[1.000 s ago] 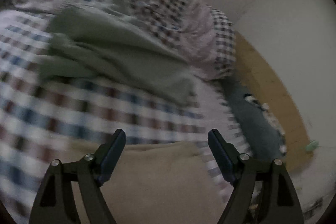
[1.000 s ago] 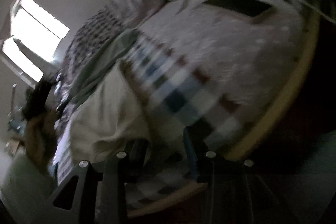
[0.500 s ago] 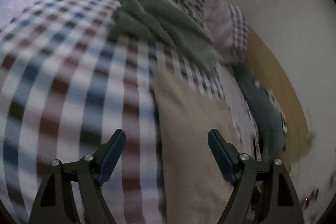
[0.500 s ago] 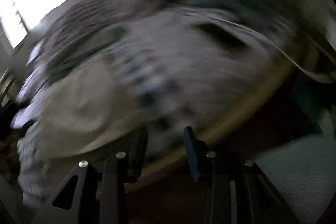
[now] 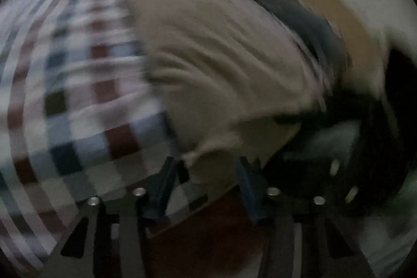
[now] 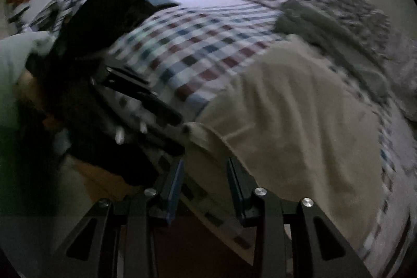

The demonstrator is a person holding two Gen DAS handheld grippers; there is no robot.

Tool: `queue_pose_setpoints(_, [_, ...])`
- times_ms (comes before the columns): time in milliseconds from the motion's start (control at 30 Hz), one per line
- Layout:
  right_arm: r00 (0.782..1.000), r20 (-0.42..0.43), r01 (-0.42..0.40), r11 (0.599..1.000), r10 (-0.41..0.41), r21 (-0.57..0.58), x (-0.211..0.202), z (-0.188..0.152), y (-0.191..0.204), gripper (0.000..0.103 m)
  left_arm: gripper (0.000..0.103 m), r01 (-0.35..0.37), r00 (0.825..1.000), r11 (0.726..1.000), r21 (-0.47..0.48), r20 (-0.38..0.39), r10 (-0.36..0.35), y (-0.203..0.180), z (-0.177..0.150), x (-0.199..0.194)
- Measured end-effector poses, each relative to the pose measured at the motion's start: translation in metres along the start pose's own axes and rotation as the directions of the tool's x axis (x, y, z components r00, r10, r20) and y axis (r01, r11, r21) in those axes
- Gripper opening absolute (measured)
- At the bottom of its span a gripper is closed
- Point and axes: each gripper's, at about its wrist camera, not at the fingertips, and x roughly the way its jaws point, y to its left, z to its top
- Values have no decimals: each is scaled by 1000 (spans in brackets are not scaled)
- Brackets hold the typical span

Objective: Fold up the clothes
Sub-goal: 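Lay the beige garment down and open both grippers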

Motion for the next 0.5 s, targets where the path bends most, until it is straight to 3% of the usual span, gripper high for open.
queue_pose_setpoints(33, [1000,-7,5,1000,-5,-7,0,-3,-5,37,46,-39,999,997,72,-3,39,-10,-2,3])
queue_pose_setpoints(133, [1000,-7,16,1000,-16,10,-6,-3,-15,37,45,-73,997,990,121,-1,73,-15,-3,9])
queue_pose_setpoints(300, [996,88,7,990,-20,138,-23,-15,-31,39,45,-21,998,998,59,52,18,-1,1,-4])
queue_pose_setpoints(333, [994,110,11,984,-30,176,-26,-20,-36,39,40,-5,998,999,50,61,2,1,-1,-7])
queue_pose_setpoints(367, [991,131,13,977,-41,214,-28,-25,-40,40,26,15,997,999,39,69,-18,3,-1,-9])
queue_pose_setpoints(400, [988,145,11,965,-51,261,-29,-30,-47,41,20,19,998,999,36,66,-21,4,0,-9])
queue_pose_setpoints(500, [985,152,25,939,-83,344,-29,-42,-60,41,3,-14,999,998,55,45,12,2,-1,-4])
